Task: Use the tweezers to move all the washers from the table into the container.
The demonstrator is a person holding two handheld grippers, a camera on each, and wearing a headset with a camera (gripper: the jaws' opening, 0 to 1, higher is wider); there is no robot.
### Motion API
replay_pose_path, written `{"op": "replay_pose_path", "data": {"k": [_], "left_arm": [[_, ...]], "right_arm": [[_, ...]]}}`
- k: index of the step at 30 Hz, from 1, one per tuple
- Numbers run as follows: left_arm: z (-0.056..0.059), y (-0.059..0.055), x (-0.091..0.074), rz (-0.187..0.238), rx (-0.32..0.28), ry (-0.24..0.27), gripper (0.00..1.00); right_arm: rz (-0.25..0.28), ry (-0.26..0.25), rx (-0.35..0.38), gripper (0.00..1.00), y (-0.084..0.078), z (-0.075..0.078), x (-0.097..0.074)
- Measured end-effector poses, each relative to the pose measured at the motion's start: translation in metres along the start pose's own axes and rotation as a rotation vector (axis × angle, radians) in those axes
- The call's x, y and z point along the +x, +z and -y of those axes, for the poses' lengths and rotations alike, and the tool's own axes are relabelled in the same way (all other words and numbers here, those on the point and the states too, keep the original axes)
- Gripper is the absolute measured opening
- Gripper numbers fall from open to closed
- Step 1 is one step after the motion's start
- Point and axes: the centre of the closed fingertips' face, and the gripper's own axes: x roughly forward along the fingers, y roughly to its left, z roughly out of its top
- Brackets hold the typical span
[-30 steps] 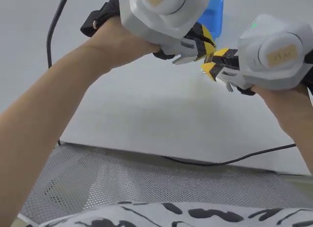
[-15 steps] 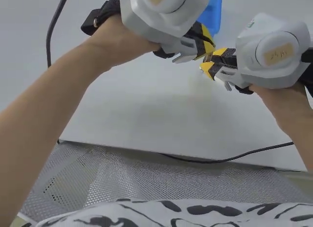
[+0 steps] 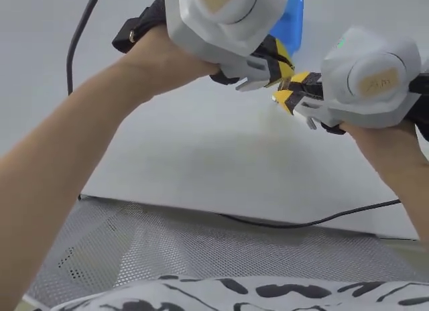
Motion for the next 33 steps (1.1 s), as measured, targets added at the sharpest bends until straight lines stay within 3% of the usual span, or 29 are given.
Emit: {"op": "replay_pose_path", "data": {"k": [7,12,24,33], "left_arm": [[0.009,0.001,-0.004,-0.016,0.026,0.003,0.0],[0.008,0.007,-0.01,-0.004,0.029,0.01,0.0],[-0.005,0.021,-0.028,0.022,0.04,0.064,0.0],[-0.008,0.031,-0.039,0.025,0.068,0.098,0.0]], "right_arm": [[-0.017,-0.003,-0.015,0.05,0.0,-0.001,-0.001],[-0.01,-0.008,-0.028,0.05,0.007,-0.001,-0.007],[0.046,-0.007,-0.041,0.04,0.034,-0.001,-0.016],[0.074,-0.015,-0.057,0.04,0.05,0.002,-0.02]]}}
